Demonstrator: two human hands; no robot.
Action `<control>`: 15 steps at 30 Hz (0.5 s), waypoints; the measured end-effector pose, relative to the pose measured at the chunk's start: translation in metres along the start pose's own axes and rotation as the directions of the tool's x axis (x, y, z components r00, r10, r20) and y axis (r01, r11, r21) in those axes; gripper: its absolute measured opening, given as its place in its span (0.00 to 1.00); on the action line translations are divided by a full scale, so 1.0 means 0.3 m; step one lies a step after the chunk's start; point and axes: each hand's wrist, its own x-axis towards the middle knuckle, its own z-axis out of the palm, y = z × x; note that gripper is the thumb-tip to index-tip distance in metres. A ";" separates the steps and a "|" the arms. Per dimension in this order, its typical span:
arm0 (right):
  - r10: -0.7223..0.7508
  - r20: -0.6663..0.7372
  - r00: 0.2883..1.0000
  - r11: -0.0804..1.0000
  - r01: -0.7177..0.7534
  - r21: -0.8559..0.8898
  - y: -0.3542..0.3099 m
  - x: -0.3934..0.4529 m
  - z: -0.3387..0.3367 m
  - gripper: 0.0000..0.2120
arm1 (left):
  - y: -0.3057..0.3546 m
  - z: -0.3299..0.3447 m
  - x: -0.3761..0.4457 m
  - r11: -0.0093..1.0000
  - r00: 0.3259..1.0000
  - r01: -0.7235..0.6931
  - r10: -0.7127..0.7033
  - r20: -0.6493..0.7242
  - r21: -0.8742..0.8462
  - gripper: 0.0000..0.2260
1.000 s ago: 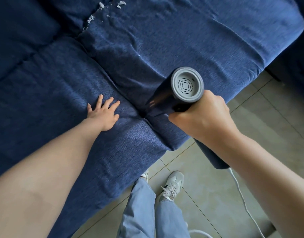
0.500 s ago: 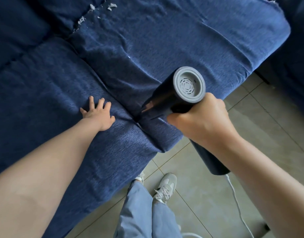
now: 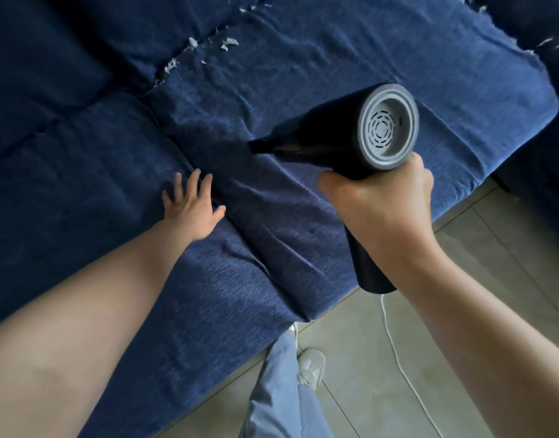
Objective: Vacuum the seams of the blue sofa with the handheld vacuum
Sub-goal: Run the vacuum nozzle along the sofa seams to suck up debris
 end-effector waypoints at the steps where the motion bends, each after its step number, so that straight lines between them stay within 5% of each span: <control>1: 0.003 0.001 1.000 1.000 -0.003 -0.012 -0.006 0.015 -0.002 0.14 | 0.005 -0.022 0.020 1.000 1.000 -0.002 0.002 -0.008 -0.016 0.33; 9: -0.046 -0.062 0.997 0.999 0.045 -0.019 -0.159 0.181 -0.004 0.14 | 0.018 -0.194 0.207 0.994 0.996 -0.065 0.071 0.062 -0.088 0.33; 15: -0.051 0.040 0.998 0.998 0.050 0.025 -0.292 0.323 0.104 0.10 | -0.024 -0.276 0.290 0.993 0.976 -0.100 0.085 -0.201 -0.066 0.28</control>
